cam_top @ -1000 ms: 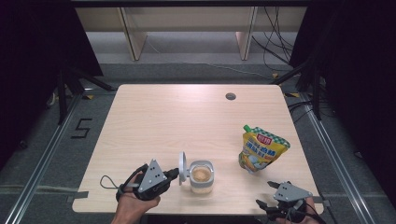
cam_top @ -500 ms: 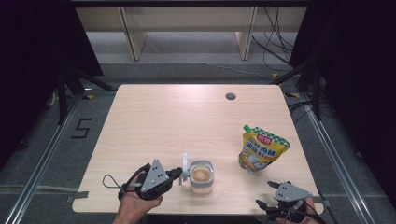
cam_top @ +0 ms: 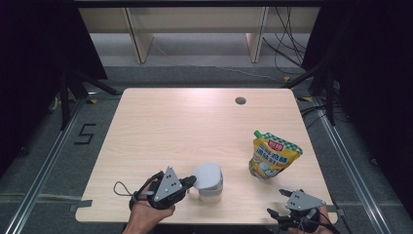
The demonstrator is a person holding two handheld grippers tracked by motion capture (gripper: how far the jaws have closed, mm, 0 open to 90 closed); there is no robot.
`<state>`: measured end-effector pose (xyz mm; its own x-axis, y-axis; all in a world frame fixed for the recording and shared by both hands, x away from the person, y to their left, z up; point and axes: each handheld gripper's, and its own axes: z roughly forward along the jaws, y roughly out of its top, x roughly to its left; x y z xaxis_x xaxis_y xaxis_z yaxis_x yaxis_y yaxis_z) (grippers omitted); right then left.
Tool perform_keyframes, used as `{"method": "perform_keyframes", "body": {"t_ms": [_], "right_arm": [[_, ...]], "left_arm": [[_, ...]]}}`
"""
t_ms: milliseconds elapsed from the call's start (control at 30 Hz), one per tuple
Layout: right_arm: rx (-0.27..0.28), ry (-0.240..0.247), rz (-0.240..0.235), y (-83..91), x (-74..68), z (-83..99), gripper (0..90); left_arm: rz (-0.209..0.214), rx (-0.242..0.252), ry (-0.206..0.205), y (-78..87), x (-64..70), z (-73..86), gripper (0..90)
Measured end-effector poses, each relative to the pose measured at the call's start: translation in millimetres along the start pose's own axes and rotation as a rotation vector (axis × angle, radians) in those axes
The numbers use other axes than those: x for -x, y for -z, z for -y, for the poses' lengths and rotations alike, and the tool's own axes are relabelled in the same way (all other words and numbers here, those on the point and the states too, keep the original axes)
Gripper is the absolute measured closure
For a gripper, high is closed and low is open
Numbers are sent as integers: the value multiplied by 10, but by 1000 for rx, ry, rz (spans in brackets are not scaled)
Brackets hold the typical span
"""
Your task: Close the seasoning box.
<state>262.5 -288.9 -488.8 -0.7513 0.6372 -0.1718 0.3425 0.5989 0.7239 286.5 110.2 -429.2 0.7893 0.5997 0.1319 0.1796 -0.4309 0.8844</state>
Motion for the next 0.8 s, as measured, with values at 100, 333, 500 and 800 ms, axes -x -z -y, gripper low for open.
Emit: {"method": "perform_keyframes", "body": {"t_ms": [100,333,500,800], "right_arm": [[-1,2,2,2,-1,3,265],[1,-3,-3,0,4,0,265],[1,-5,-2,0,-3,0,265],[-3,-11,-10,-28,25,9,265]], "left_arm": [[-13,15,24,33,-30,18,833],[14,41,85,94,-91,74,646],[17,42,108,142,-127,121,492],[4,-14,175,189,-167,255,300]]}}
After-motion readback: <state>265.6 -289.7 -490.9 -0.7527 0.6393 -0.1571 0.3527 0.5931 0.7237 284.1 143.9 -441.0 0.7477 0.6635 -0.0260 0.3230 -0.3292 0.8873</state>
